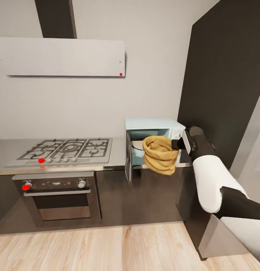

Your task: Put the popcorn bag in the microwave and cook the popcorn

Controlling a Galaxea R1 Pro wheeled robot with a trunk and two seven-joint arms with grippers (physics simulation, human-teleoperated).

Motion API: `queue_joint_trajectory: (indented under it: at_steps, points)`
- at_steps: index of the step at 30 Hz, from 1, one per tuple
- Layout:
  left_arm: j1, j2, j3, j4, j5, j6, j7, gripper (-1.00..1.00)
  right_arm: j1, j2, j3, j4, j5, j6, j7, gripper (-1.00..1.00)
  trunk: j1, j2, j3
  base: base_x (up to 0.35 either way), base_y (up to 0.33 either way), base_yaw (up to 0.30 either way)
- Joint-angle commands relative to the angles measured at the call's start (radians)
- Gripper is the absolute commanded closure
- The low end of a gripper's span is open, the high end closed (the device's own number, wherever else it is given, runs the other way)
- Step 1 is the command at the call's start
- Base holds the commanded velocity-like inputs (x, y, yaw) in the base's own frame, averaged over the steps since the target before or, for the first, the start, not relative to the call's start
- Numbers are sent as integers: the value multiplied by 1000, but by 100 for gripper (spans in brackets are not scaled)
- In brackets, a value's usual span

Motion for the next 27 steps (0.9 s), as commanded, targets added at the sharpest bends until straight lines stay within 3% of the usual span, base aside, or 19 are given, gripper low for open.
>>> queue_joint_trajectory:
  at_steps: [1, 11, 17, 21, 27]
  points:
    - [0, 0, 1, -2, 4, -2, 3, -100, -1, 1, -5, -1, 5, 3, 2, 100, 1, -1, -1, 301, 0, 0]
    - [1, 0, 1, -2, 4, -2, 3, -100, -1, 4, -5, 0, 5, 3, 2, 100, 1, -1, -1, 283, 0, 0]
    - [0, 0, 1, -2, 4, -2, -2, -100, -1, 4, -5, 0, 5, 3, 2, 100, 1, -1, -1, 46, 0, 0]
    - [0, 1, 0, -2, 3, -2, -5, -100, -1, 25, -5, 0, 6, 3, 2, 100, 1, -1, -1, 233, 0, 0]
    - [1, 1, 0, -2, 3, -2, -5, -100, -1, 29, -5, 1, 9, 3, 2, 100, 1, -1, -1, 282, 0, 0]
